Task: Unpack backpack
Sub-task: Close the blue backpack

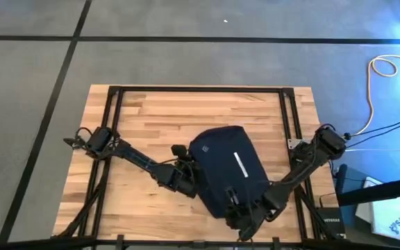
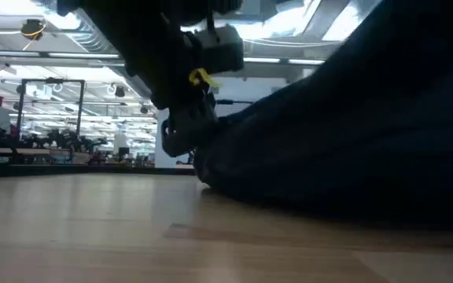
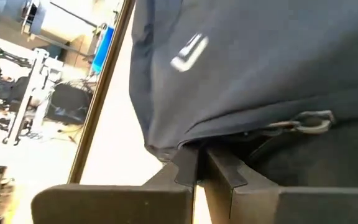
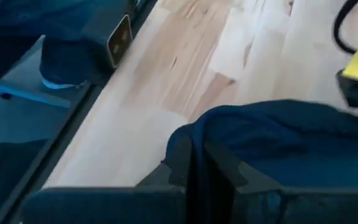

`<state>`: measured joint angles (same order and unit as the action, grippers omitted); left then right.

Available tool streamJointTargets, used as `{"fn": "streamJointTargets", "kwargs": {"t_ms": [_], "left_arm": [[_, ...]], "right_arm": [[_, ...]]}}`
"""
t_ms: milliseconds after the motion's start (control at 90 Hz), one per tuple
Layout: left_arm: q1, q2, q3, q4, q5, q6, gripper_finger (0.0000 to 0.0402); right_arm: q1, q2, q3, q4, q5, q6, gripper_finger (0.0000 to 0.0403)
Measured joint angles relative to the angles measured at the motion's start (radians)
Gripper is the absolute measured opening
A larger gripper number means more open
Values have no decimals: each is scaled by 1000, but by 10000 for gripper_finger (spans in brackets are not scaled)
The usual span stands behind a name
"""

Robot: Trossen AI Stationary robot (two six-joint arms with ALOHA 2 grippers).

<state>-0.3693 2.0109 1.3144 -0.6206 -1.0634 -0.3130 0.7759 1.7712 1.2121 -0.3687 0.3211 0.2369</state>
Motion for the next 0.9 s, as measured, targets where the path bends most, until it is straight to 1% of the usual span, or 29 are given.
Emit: {"fn": "streamJointTargets", "kwargs": {"t_ms": [122,244,400,489,611,744,900], "left_arm": [[15,0,0,-33,-23,9,0],[24,-1,1,-42,-73,71,0],[49,-17,2,-44,-70,155,0],[66,-36,2,-44,-64,197,0],[95,-63,2,-44,-34,267,0],[130,-92,2,-40,21,343,0],[179,-109,2,-33,96,419,0]], "right_arm": [[9,-11,0,-15,11,53,11],[18,-18,0,-44,9,89,7],[20,-33,0,-82,-24,134,3],[20,-35,0,-102,-19,159,3],[20,-37,0,-142,-18,196,2],[20,-41,0,-182,-17,227,2],[20,-47,0,-194,9,232,1]]}}
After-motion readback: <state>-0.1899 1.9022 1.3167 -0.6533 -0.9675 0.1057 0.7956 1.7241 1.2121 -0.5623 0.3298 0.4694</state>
